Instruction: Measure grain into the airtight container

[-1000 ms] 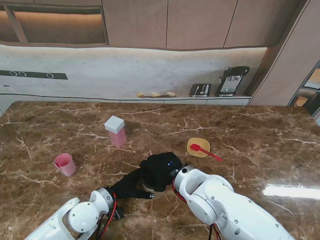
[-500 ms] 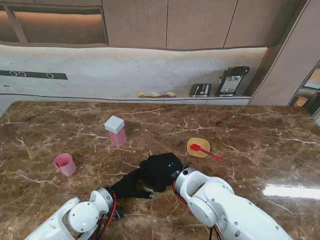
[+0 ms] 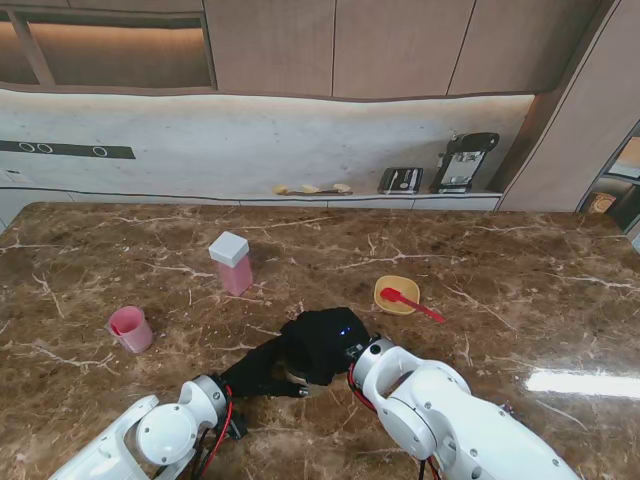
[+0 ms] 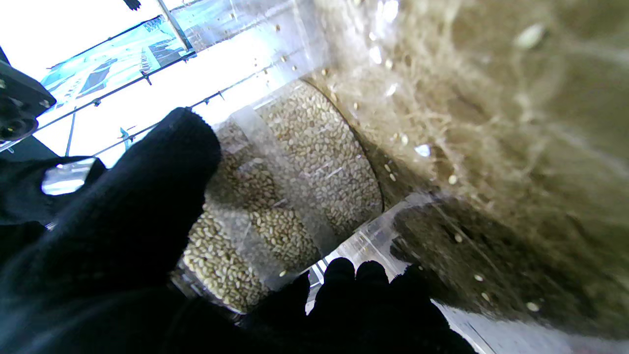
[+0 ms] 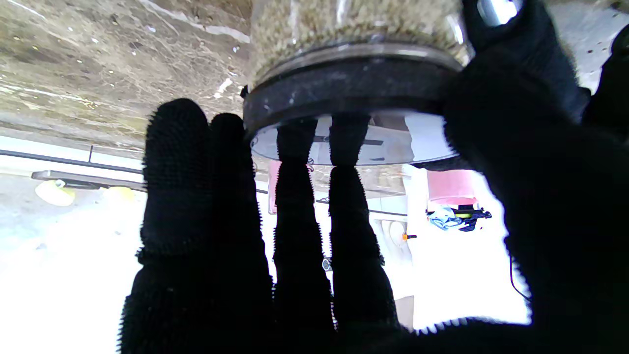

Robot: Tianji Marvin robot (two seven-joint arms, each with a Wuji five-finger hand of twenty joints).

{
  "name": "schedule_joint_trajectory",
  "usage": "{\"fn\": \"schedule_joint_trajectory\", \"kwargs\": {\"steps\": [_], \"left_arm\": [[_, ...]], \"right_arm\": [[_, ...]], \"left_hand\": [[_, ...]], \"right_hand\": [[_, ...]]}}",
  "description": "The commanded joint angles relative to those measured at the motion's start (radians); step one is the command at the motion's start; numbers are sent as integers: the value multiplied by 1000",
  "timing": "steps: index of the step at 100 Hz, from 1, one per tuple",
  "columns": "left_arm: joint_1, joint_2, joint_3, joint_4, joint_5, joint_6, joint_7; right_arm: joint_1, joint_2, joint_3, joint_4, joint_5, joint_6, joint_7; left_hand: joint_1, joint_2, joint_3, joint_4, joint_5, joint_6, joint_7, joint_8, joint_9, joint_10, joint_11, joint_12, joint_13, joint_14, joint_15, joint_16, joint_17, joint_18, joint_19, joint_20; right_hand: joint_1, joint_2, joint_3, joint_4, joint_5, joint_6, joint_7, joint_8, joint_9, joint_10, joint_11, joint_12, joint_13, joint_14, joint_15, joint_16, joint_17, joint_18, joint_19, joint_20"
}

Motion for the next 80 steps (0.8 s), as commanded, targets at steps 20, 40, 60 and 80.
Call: {"fn": "schedule_joint_trajectory", "kwargs": {"steps": [20,40,60,80], "left_arm": [[22,1,12,35,3,12,-11],[21,0,12,37,5,10,-7],[20,0,12,39,5,8,-6],[20,0,12,40,3,7,-9]], "right_arm": [[-36,2,15,20,-12,1,16],[-51,3,29,9,-30,-9,10],[-67,4,45,-9,-50,-10,9],[-71,4,49,-13,-82,-2,-7]], "left_hand": [[-9,33,-24,32,-14,-32,11,3,-20,-3,-16,7,-14,133,-4,7,60,143,108,96],[-9,32,-22,32,-16,-33,7,2,-20,-2,-17,7,-11,140,16,20,60,143,109,97],[-8,32,-23,32,-16,-34,1,2,-21,-2,-19,7,-7,137,-1,6,60,143,108,96],[-6,34,-24,32,-16,-33,-2,4,-23,-3,-21,7,-12,140,15,17,61,143,110,97]], "right_hand": [[102,80,92,95,23,-21,50,25,27,-65,93,31,49,-135,49,8,-12,-127,11,4],[48,37,35,69,-1,-18,41,24,1,-68,90,29,41,-145,52,10,-13,-122,9,3],[-27,41,1,54,-19,-20,31,24,-17,-76,85,27,25,-151,53,11,-22,-111,8,5],[-112,54,-14,41,-42,-32,12,25,-34,-94,66,20,7,-166,55,12,-39,-79,24,24]]}}
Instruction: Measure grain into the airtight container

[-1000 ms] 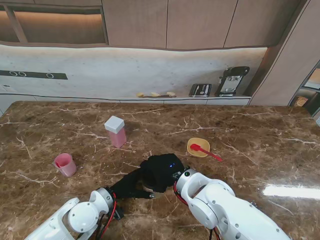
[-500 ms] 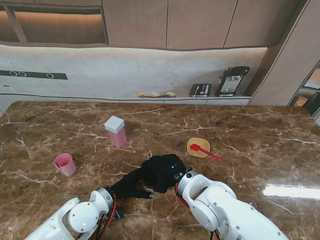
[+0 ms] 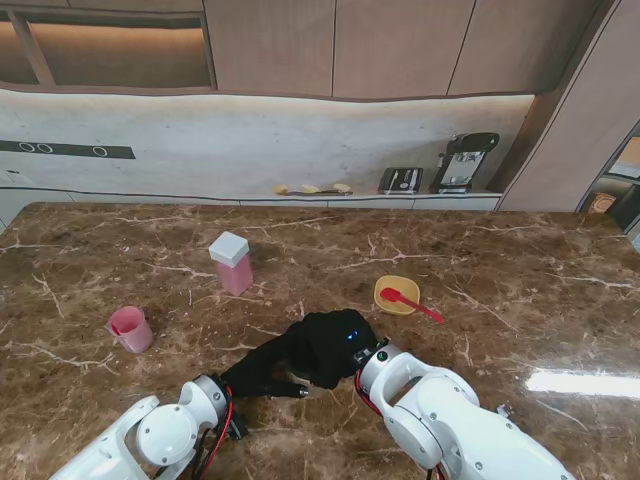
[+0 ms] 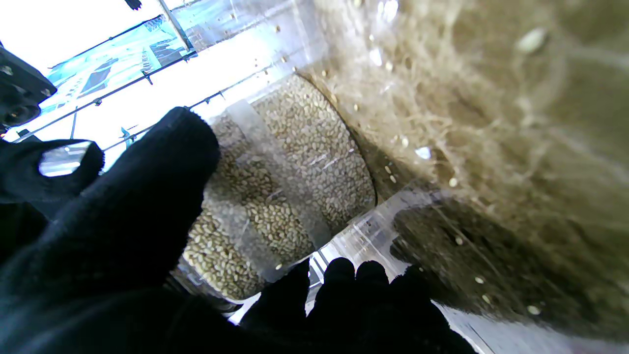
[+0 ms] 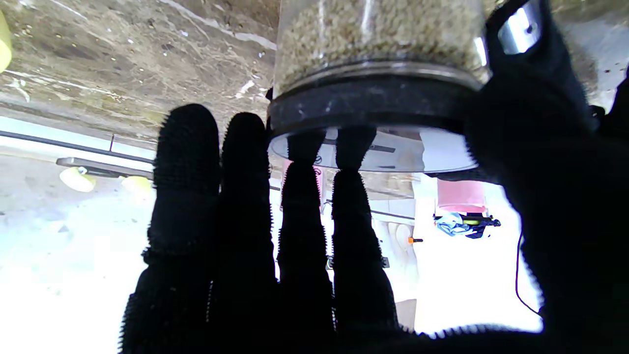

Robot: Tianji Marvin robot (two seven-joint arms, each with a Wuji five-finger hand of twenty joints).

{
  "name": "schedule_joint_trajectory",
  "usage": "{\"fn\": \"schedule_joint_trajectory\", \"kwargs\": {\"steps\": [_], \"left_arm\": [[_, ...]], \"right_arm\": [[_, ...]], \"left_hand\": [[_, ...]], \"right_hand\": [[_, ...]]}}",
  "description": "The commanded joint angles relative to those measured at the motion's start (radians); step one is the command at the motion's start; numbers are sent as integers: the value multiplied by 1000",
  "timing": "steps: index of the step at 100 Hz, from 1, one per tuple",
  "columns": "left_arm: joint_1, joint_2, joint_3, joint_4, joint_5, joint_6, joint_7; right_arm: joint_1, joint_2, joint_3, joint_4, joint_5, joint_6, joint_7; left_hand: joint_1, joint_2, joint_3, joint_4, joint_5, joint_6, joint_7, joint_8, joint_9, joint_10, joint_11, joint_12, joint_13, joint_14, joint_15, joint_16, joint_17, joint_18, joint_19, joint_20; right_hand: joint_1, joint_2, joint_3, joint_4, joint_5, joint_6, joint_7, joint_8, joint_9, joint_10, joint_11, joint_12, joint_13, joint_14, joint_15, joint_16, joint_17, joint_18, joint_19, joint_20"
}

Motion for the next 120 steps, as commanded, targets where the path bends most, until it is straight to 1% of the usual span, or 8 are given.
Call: {"fn": "schedule_joint_trajectory", "kwargs": {"steps": [1,34,56,78,97,105,110,120], "left_arm": [[20,1,11,36,3,12,-13],[19,1,12,38,2,10,-12],[17,1,13,40,2,7,-12],[17,1,12,40,2,7,-11],[16,1,14,42,2,5,-12],[16,1,14,43,2,4,-12],[16,1,13,43,2,4,-12],[15,1,14,43,2,3,-12]], "right_arm": [[-11,4,-1,9,1,7,12],[1,1,-4,19,-11,13,-25],[3,2,3,3,-15,11,7],[-6,5,15,-22,-21,2,47],[-17,6,32,-41,-36,8,64],[-18,4,35,-41,-41,11,53],[-15,4,34,-40,-38,13,49],[-5,3,28,-31,-35,16,42]], "left_hand": [[-6,33,-22,32,-32,-31,-11,4,-23,-3,-21,7,-12,140,15,7,61,143,116,97],[-7,32,-23,32,-31,-34,-11,6,-21,-2,-20,8,-12,140,14,7,61,143,118,96],[-7,32,-23,32,-31,-34,-10,8,-22,-2,-20,8,-11,140,15,7,60,143,117,95],[-7,31,-21,32,-31,-34,-9,8,-21,-1,-19,8,-12,141,15,7,62,144,120,96],[-7,31,-21,32,-31,-33,-9,8,-22,-2,-20,8,-11,140,15,7,62,145,122,96],[-7,31,-21,32,-31,-34,-9,8,-22,-2,-20,8,-12,141,14,6,61,145,123,96],[-6,31,-20,32,-31,-34,-9,8,-22,-2,-20,8,-12,140,14,6,62,144,124,96],[-5,31,-20,32,-31,-34,-9,8,-22,-2,-20,8,-12,140,14,6,62,145,124,95]], "right_hand": [[-42,5,10,36,-7,-8,25,23,-7,-42,45,19,5,-64,25,10,-5,-25,25,24],[-109,23,6,25,-37,-7,-3,18,-27,-43,24,10,-11,-67,18,6,-19,-15,31,39],[-115,23,0,25,-87,9,-98,-40,-53,-42,5,-1,-37,-62,4,1,-54,-3,26,55],[-145,46,-13,22,-86,7,-108,-56,-69,-41,-23,-17,-66,-58,-12,-3,-86,-3,13,61],[-161,126,-62,30,-79,4,-100,-61,-66,-37,-35,-24,-73,-57,-17,-3,-96,-8,5,74],[-124,243,-161,59,-73,-4,-84,-54,-60,-34,-38,-23,-73,-58,-16,-2,-97,-12,0,88],[-88,274,-190,74,-70,-5,-80,-51,-57,-35,-38,-21,-70,-60,-15,-2,-98,-14,3,94],[-41,316,-179,95,-66,-7,-78,-48,-51,-38,-33,-19,-66,-63,-13,-2,-96,-11,6,98]]}}
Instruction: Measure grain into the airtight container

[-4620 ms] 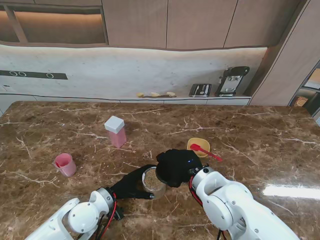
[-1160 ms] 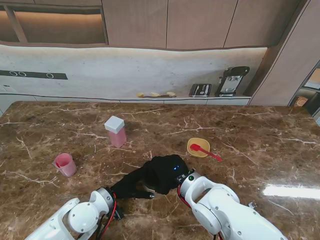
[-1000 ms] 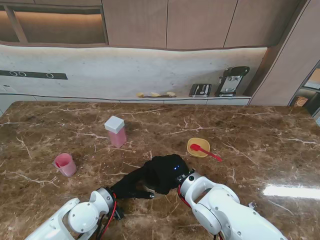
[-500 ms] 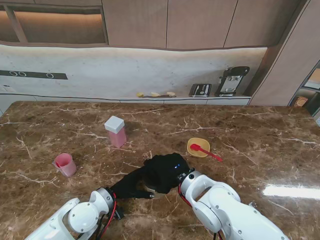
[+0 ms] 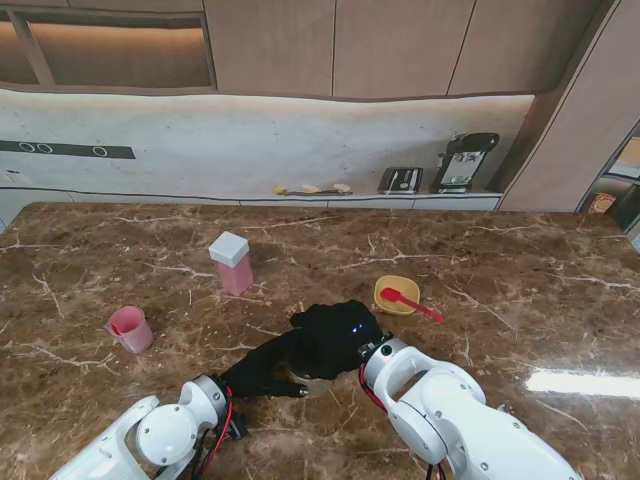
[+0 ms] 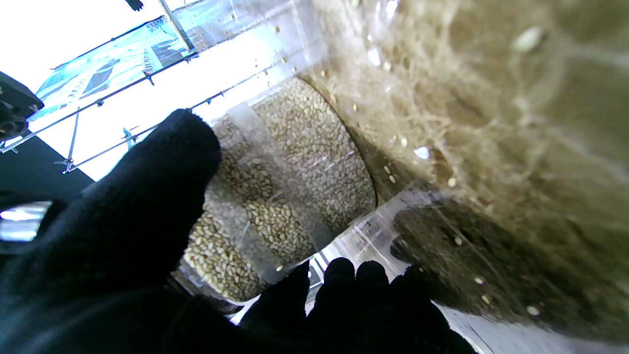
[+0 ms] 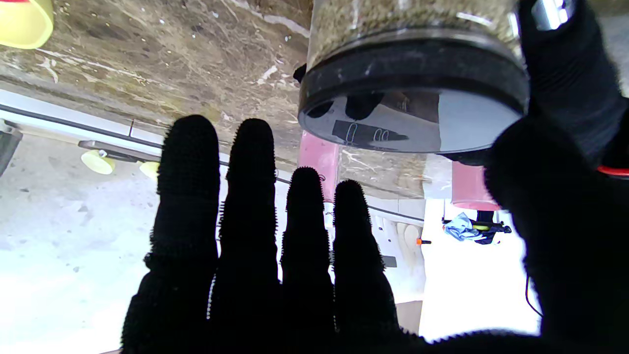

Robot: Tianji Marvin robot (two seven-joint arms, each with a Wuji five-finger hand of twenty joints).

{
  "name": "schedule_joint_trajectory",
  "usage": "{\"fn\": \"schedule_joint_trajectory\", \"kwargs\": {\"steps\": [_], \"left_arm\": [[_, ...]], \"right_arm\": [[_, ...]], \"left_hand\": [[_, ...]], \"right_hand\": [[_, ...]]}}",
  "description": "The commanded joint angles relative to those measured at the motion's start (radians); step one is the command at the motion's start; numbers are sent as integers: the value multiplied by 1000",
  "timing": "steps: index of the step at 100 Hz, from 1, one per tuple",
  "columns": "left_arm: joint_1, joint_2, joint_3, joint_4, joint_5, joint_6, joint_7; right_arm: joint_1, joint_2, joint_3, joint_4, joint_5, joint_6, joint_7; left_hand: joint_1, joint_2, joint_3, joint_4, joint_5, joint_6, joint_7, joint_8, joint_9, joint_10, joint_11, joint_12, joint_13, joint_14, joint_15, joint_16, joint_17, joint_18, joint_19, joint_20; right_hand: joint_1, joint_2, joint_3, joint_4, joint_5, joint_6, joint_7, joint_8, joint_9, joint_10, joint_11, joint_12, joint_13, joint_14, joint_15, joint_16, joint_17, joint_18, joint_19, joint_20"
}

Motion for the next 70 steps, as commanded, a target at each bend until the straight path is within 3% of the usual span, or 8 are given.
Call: {"fn": "schedule_joint_trajectory", "kwargs": {"steps": [1,14,39,70], "left_arm": [[18,1,12,38,3,11,-12],[18,0,11,38,5,10,-9],[18,0,11,40,6,9,-8],[18,1,11,39,6,8,-10]], "right_arm": [[7,-1,-5,12,6,8,6],[18,1,-15,20,6,13,24],[24,6,-39,35,5,7,50],[22,4,-38,35,11,14,41]], "left_hand": [[-5,28,-21,31,-32,-34,-9,8,-22,-2,-20,8,-12,140,14,6,62,145,126,95],[-3,29,-21,31,-31,-34,-9,8,-22,-2,-21,8,-12,139,14,6,62,144,126,94],[-3,29,-19,31,-32,-33,-10,8,-22,-2,-21,8,-11,140,14,6,61,143,126,93],[-5,28,-17,31,-31,-35,-9,8,-21,-3,-19,8,-10,142,16,7,61,144,127,93]], "right_hand": [[47,21,17,54,-3,-8,15,4,-3,-8,-14,-8,-25,-21,-3,-3,-1,-10,6,25],[101,-17,116,65,-1,-5,18,9,-3,-9,-6,-4,-21,-25,-3,-5,2,-5,9,29],[141,-119,136,44,-5,5,18,9,-10,-7,-3,-4,-14,-27,-6,-7,13,-8,11,27],[65,-43,73,39,-25,-1,-2,-5,-35,2,-43,-40,-50,-6,-48,-29,-23,9,-20,19]]}}
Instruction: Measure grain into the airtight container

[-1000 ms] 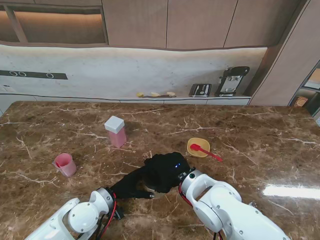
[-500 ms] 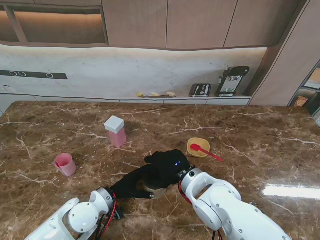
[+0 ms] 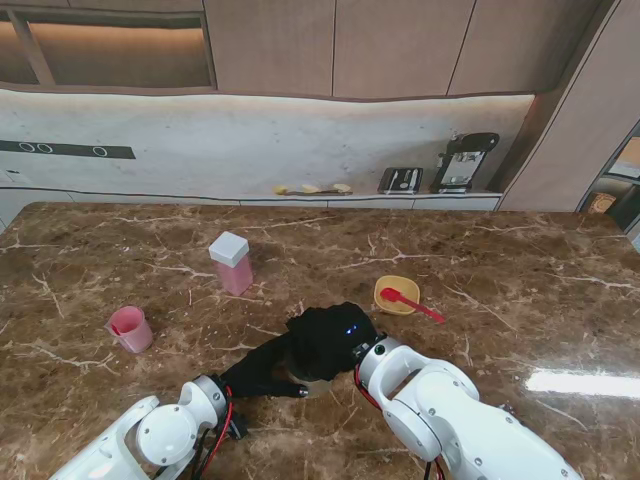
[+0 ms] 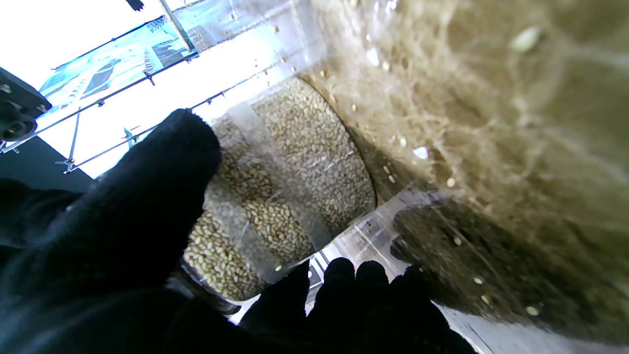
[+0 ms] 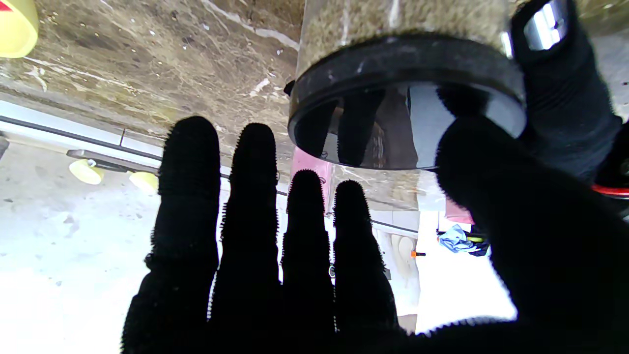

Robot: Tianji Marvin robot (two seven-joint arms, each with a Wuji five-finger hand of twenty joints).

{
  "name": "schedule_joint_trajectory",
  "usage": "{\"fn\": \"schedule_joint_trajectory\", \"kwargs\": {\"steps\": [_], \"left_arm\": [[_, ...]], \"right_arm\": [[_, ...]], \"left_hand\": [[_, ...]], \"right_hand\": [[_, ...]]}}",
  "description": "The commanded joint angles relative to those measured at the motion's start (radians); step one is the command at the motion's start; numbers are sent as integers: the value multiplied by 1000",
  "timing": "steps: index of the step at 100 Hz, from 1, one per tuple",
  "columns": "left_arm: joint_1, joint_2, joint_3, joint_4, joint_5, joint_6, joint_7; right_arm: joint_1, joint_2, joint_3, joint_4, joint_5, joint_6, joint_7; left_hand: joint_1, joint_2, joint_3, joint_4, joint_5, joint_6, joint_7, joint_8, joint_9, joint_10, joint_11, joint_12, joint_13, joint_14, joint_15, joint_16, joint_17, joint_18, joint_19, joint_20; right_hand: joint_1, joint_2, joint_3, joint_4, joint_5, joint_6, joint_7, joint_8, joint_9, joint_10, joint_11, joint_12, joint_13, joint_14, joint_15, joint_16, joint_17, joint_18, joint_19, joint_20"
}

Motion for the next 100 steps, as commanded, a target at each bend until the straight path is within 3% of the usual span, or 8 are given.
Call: {"fn": "schedule_joint_trajectory", "kwargs": {"steps": [1,20,30,43,54,71,86,100], "left_arm": [[18,2,11,36,5,12,-12],[20,2,10,34,5,14,-12],[20,2,10,33,6,14,-13],[21,2,9,32,7,14,-13],[22,2,8,32,8,14,-11],[22,3,8,32,7,13,-13],[22,2,8,33,7,11,-11],[22,2,7,34,7,10,-10]], "right_arm": [[-16,1,5,13,2,5,11],[-39,-1,42,-28,-11,-6,4],[-40,1,54,-53,-4,-26,57],[-17,7,43,-61,22,-40,139],[12,12,18,-55,49,-41,194],[51,14,-22,-32,60,-33,214],[69,14,-42,-20,57,-26,217],[70,10,-57,5,25,-9,153]], "left_hand": [[-5,29,-17,31,-30,-33,-8,9,-21,-1,-19,8,-11,140,16,7,61,145,127,93],[-4,29,-17,31,-28,-35,-3,10,-21,-2,-18,8,-10,144,19,8,60,145,126,92],[-4,30,-16,31,-24,-37,6,13,-20,-2,-18,8,-10,146,21,10,60,145,125,92],[-4,30,-17,30,-26,-36,21,16,-21,-2,-18,8,-19,135,-9,-8,59,145,121,91],[-3,30,-17,30,-26,-35,24,15,-21,-2,-18,8,-20,133,-9,-6,59,144,120,92],[-2,32,-18,31,-28,-36,32,7,-21,-2,-18,7,-7,142,5,7,60,145,120,97],[-1,34,-22,31,-29,-35,29,3,-22,-2,-19,7,-6,143,3,3,60,144,119,97],[-1,35,-22,31,-31,-31,25,1,-21,-2,-19,7,-17,135,-8,0,60,144,118,97]], "right_hand": [[-36,-3,-74,13,-26,-2,-8,-7,-24,4,-26,-24,-29,7,-19,-22,-13,11,-21,19],[-58,18,-139,19,-33,-6,-20,-14,-47,1,-55,-50,-126,23,-96,-69,-138,35,-115,21],[-35,-40,-134,15,-45,3,-38,-23,-68,-2,-80,-62,-177,32,-130,-92,-194,42,-167,36],[-10,-163,-42,-7,-91,30,-98,-57,-111,6,-119,-84,-213,39,-161,-119,-207,46,-212,70],[22,-209,-8,-16,-139,33,-134,-75,-156,16,-139,-96,-230,45,-171,-127,-202,45,-220,78],[64,-211,10,-21,-145,7,-126,-65,-132,11,-73,-46,-170,17,-106,-84,-145,13,-186,99],[71,-205,13,-22,-64,-41,-40,-13,-70,0,-2,25,-91,-12,-25,-22,-85,-11,-134,108],[-16,-151,-14,-23,73,-80,60,47,81,-18,68,88,49,-27,68,26,19,-39,-32,104]]}}
